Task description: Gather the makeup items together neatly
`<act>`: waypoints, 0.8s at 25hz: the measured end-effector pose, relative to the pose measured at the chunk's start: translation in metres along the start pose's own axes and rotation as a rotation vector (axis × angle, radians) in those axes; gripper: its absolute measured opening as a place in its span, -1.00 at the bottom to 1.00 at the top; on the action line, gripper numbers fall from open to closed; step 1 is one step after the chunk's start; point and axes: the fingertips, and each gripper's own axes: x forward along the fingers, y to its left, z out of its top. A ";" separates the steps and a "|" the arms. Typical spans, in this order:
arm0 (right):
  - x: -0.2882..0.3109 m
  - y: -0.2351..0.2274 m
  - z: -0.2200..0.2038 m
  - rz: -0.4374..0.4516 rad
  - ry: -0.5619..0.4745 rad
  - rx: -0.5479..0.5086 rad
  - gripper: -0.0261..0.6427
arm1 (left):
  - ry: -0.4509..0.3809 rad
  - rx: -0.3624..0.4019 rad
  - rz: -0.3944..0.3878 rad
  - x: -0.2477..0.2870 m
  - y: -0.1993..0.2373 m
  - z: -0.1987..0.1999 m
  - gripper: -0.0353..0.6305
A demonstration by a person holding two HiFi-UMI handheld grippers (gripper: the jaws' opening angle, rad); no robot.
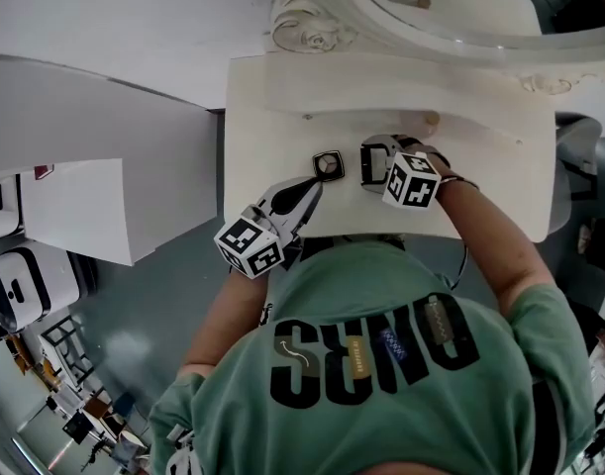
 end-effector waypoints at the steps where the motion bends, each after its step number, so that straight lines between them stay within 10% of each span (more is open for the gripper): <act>1: -0.009 0.002 -0.005 -0.007 -0.004 0.004 0.11 | 0.006 0.004 -0.017 0.009 -0.007 0.000 -0.88; 20: -0.159 0.032 -0.215 -0.104 0.090 0.189 0.11 | 0.107 0.021 -0.244 0.206 -0.154 -0.034 -0.88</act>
